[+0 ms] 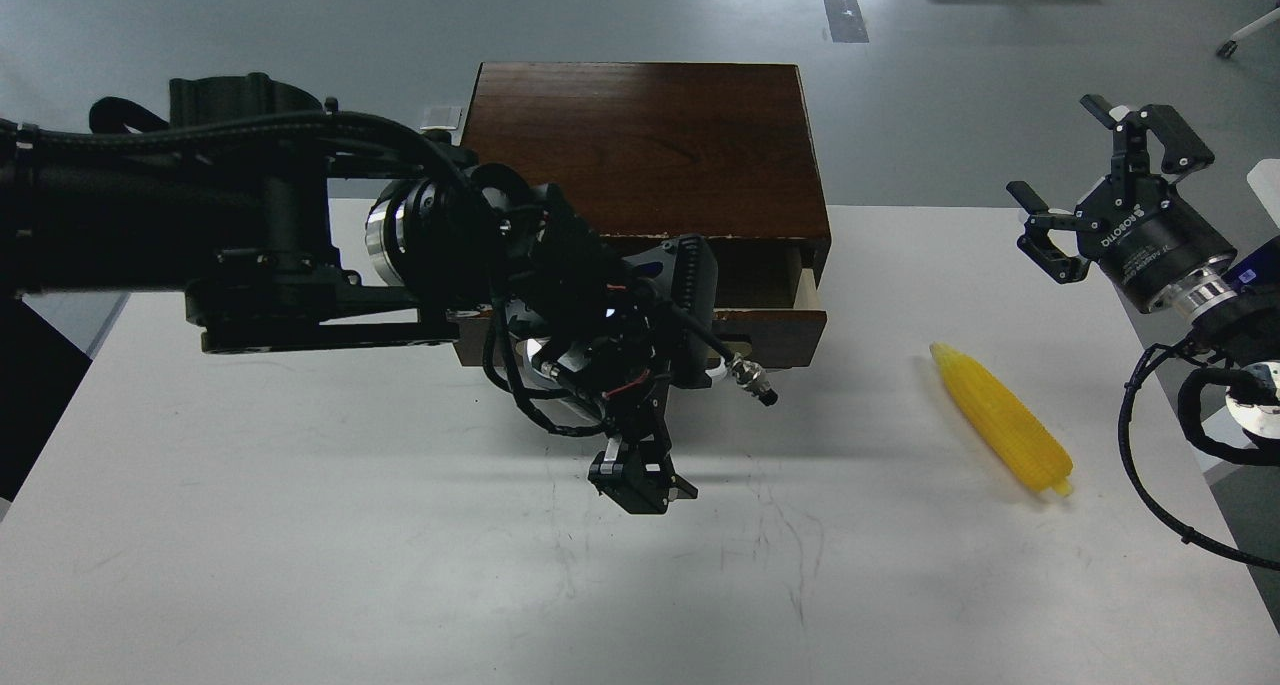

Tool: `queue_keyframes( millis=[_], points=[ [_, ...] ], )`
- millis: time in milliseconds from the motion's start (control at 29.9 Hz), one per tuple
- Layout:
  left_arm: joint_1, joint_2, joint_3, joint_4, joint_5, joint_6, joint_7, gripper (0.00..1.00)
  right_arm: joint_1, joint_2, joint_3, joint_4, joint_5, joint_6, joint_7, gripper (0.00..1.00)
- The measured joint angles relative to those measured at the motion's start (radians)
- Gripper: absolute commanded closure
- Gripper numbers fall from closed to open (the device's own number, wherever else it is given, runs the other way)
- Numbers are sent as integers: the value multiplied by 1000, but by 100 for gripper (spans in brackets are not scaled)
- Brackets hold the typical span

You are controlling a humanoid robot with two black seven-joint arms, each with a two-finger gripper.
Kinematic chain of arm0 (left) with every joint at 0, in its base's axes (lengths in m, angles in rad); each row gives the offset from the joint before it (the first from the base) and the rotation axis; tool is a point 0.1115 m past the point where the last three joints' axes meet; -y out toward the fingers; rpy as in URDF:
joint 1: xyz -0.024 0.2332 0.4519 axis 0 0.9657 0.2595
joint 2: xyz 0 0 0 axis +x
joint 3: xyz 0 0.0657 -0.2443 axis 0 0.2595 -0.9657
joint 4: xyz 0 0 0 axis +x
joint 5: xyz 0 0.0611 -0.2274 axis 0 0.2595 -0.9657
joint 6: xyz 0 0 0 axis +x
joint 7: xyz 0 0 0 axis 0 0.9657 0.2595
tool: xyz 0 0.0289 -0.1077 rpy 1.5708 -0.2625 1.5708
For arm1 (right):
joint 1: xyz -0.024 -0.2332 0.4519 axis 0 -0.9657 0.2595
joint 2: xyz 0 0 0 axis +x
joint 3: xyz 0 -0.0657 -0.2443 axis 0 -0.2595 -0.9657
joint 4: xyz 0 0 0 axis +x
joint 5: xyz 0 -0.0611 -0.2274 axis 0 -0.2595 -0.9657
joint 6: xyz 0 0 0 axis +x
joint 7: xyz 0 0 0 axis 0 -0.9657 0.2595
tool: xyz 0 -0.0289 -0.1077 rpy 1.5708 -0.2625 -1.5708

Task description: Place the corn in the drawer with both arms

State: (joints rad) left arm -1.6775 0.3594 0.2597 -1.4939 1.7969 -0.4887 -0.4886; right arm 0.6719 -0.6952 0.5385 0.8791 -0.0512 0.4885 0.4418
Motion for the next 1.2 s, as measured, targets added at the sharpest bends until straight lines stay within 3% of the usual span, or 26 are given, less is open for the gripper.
queue_keyframes(
  millis=[167, 368, 668, 802, 969, 1203],
  points=[
    [9, 85, -195, 23, -322, 0, 0, 2, 0, -13, 1, 1, 1, 0, 0, 0],
    [102, 208, -319, 127, -750, 0, 0, 2, 0, -27, 3, 2, 1, 0, 0, 0],
    [392, 376, -459, 209, -1313, 0, 0, 2, -2, -57, 3, 2, 2, 0, 2, 0],
    [510, 447, -483, 226, -1466, 0, 5, 2, -3, -77, 2, 10, -1, 0, 34, 0],
    [649, 467, -503, 326, -1647, 0, 58, 2, -3, -121, -5, 39, -12, 0, 47, 0],
    [856, 384, -724, 471, -1680, 0, 104, 2, 2, -226, -6, 92, -212, 0, 47, 0]
  ],
)
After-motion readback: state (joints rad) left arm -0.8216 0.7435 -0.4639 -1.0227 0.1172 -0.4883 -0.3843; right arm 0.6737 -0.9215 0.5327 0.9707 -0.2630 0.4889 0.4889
